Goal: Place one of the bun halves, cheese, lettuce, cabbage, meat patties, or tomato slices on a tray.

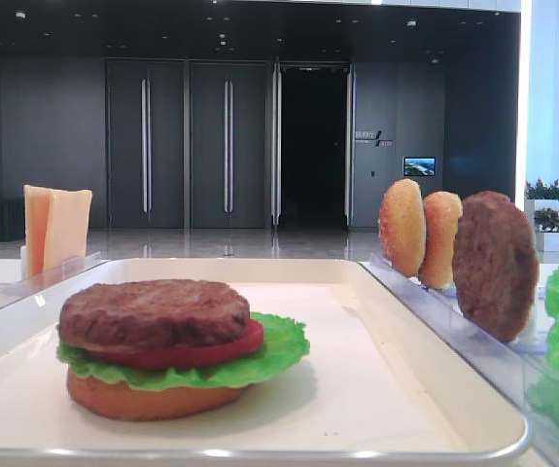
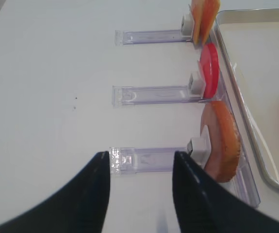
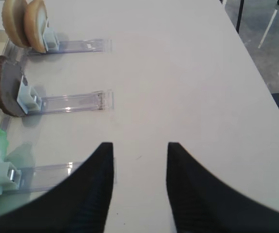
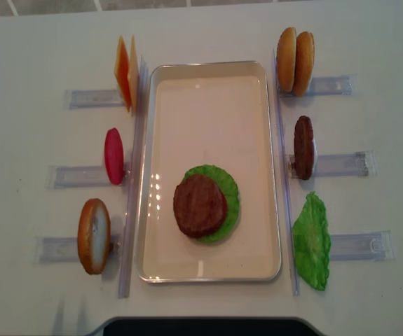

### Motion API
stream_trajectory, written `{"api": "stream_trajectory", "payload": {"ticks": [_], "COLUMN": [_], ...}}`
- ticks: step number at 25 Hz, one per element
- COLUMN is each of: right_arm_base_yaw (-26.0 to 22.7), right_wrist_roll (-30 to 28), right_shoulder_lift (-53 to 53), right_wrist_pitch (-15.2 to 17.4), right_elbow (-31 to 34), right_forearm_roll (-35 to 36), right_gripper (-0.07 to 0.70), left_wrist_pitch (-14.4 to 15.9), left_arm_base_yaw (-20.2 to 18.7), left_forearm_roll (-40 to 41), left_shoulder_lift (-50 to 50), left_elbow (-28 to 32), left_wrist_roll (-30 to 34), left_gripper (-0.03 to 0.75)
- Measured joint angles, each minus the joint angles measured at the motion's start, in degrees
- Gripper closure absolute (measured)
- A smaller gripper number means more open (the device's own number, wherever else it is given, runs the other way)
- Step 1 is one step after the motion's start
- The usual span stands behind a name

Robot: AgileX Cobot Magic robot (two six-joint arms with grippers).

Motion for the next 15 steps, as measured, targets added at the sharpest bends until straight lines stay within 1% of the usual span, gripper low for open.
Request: {"api": "stream_trajectory", "payload": {"ticks": [15], "right_arm_base_yaw": [0.00], "right_wrist_roll": [0.00], "right_shoulder_lift": [0.00], "right_wrist_pitch": [0.00], "right_elbow": [0.00], "right_forearm_roll": [0.00], "right_gripper": [0.346], "left_wrist_pitch": [0.00], "left_arm_base_yaw": [0.00], "left_forearm_roll": [0.00], "left_shoulder_lift": [0.00], "left_elbow": [0.00], "left_wrist_roll": [0.00], "left_gripper": [0.405]}}
